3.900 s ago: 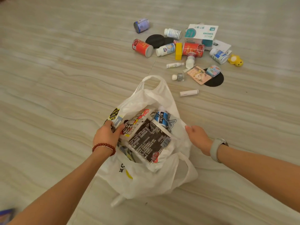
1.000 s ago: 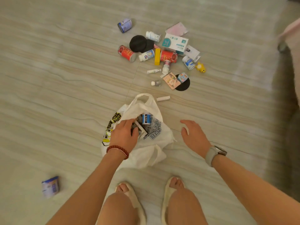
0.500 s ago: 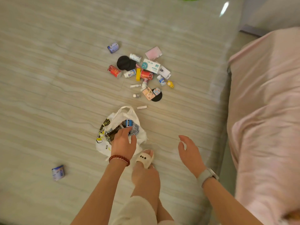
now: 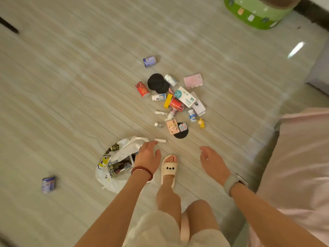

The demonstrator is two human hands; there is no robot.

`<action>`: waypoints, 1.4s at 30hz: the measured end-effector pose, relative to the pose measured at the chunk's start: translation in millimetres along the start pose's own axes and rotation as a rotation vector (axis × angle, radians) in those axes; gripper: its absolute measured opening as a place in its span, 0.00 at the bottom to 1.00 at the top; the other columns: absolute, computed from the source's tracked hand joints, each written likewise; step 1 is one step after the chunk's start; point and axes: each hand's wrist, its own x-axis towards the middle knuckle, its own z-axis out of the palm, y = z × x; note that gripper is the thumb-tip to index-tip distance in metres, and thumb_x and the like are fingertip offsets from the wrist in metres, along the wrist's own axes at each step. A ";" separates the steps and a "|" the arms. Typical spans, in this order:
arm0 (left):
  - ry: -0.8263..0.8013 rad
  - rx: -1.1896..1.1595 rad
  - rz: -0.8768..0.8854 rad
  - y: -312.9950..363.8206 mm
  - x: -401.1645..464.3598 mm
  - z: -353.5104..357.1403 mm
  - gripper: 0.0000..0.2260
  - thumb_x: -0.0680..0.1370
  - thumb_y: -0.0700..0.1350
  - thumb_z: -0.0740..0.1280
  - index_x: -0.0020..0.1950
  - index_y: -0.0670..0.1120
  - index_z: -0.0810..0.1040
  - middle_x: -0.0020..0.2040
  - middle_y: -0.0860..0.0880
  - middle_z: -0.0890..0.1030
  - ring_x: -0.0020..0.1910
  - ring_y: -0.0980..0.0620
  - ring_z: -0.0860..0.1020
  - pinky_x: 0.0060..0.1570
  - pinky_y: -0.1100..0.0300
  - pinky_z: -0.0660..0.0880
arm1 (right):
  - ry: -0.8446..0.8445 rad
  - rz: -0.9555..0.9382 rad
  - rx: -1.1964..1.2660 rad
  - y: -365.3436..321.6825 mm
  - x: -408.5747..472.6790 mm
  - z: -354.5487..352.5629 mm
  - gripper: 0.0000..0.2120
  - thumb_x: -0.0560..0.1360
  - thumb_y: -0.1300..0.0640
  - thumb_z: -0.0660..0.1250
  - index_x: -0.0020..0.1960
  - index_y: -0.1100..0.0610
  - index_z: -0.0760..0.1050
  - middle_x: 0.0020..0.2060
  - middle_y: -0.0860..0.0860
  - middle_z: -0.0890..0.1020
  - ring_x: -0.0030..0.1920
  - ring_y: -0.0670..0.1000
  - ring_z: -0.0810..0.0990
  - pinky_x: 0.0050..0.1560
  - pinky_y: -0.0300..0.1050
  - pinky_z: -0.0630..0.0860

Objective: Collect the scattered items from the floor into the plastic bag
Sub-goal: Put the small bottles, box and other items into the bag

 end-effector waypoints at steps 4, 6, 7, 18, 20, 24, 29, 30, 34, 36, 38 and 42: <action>-0.041 0.015 -0.111 5.3 55.5 12.4 0.17 0.78 0.42 0.58 0.67 0.43 0.67 0.66 0.42 0.69 0.66 0.44 0.68 0.65 0.52 0.66 | 0.010 -0.013 -0.082 -17.2 82.9 -29.1 0.16 0.77 0.62 0.55 0.65 0.60 0.68 0.59 0.60 0.76 0.60 0.58 0.74 0.59 0.47 0.68; -0.023 -0.015 -0.168 6.6 79.2 20.3 0.18 0.78 0.43 0.58 0.67 0.44 0.67 0.66 0.43 0.69 0.66 0.45 0.67 0.65 0.52 0.66 | -0.033 -0.024 -0.118 -19.1 116.3 -35.1 0.16 0.77 0.61 0.55 0.65 0.60 0.68 0.60 0.58 0.76 0.61 0.58 0.74 0.61 0.48 0.68; -0.005 -0.038 -0.199 6.9 91.0 24.8 0.18 0.78 0.42 0.58 0.67 0.44 0.67 0.66 0.43 0.69 0.66 0.45 0.68 0.64 0.52 0.66 | -0.066 -0.042 -0.158 -17.5 132.7 -35.1 0.17 0.77 0.61 0.54 0.65 0.59 0.68 0.61 0.58 0.76 0.61 0.58 0.74 0.62 0.48 0.69; 0.066 -0.147 -0.526 -49.7 209.2 198.8 0.18 0.78 0.43 0.58 0.68 0.45 0.66 0.67 0.43 0.68 0.64 0.43 0.69 0.61 0.51 0.69 | -0.453 -0.397 -0.757 67.1 341.4 18.7 0.18 0.77 0.60 0.55 0.66 0.58 0.66 0.61 0.59 0.74 0.62 0.57 0.73 0.59 0.48 0.70; 0.077 -0.135 -0.521 -67.2 228.3 236.6 0.18 0.78 0.43 0.58 0.68 0.45 0.66 0.67 0.44 0.68 0.64 0.44 0.68 0.60 0.51 0.69 | -0.476 -0.483 -0.896 86.6 380.0 38.4 0.17 0.77 0.59 0.55 0.65 0.59 0.66 0.60 0.59 0.74 0.60 0.58 0.73 0.57 0.50 0.71; 0.138 -0.070 -0.456 -113.7 261.5 294.1 0.18 0.78 0.42 0.57 0.68 0.47 0.65 0.68 0.47 0.66 0.65 0.46 0.66 0.59 0.52 0.70 | -0.545 -0.636 -1.119 122.5 445.4 87.9 0.18 0.77 0.57 0.56 0.66 0.60 0.65 0.62 0.60 0.71 0.61 0.60 0.70 0.57 0.52 0.70; 0.233 0.404 -0.265 -189.0 302.8 345.9 0.25 0.69 0.39 0.70 0.65 0.49 0.70 0.68 0.46 0.70 0.69 0.43 0.65 0.57 0.47 0.71 | -0.504 -0.759 -1.250 168.1 500.1 152.5 0.29 0.73 0.48 0.63 0.69 0.56 0.56 0.66 0.56 0.64 0.65 0.57 0.64 0.60 0.51 0.69; 0.233 0.486 -0.236 -202.7 311.8 354.3 0.28 0.63 0.40 0.75 0.62 0.49 0.73 0.65 0.46 0.74 0.66 0.42 0.70 0.54 0.46 0.74 | -0.449 -0.820 -1.285 178.2 506.1 162.2 0.30 0.72 0.46 0.63 0.69 0.55 0.56 0.66 0.55 0.64 0.65 0.56 0.64 0.60 0.51 0.69; 0.315 0.585 -0.162 -243.9 341.6 375.7 0.29 0.57 0.39 0.79 0.56 0.49 0.76 0.56 0.46 0.81 0.58 0.41 0.78 0.49 0.41 0.76 | -0.226 -1.011 -1.299 206.0 526.0 179.4 0.28 0.71 0.46 0.64 0.67 0.52 0.59 0.66 0.52 0.64 0.64 0.54 0.65 0.57 0.50 0.66; 0.384 0.586 -0.079 -254.1 348.0 379.7 0.25 0.60 0.35 0.76 0.54 0.49 0.75 0.51 0.45 0.82 0.53 0.42 0.80 0.50 0.37 0.74 | -0.201 -1.107 -1.271 212.1 533.6 178.5 0.25 0.71 0.48 0.66 0.65 0.52 0.64 0.63 0.52 0.70 0.61 0.55 0.69 0.55 0.50 0.67; 0.509 0.588 -0.022 -260.7 351.1 381.5 0.13 0.68 0.38 0.65 0.50 0.48 0.79 0.46 0.45 0.83 0.47 0.44 0.82 0.52 0.36 0.71 | -0.176 -1.170 -1.243 213.3 535.7 176.4 0.23 0.69 0.50 0.68 0.62 0.53 0.70 0.59 0.52 0.76 0.56 0.55 0.74 0.51 0.50 0.70; 0.596 0.365 -0.016 -249.2 349.9 376.9 0.13 0.72 0.47 0.56 0.49 0.47 0.77 0.38 0.46 0.80 0.35 0.44 0.81 0.44 0.43 0.77 | -0.246 -1.124 -1.113 204.4 518.0 181.4 0.20 0.73 0.48 0.61 0.63 0.53 0.67 0.61 0.51 0.72 0.60 0.53 0.71 0.58 0.47 0.67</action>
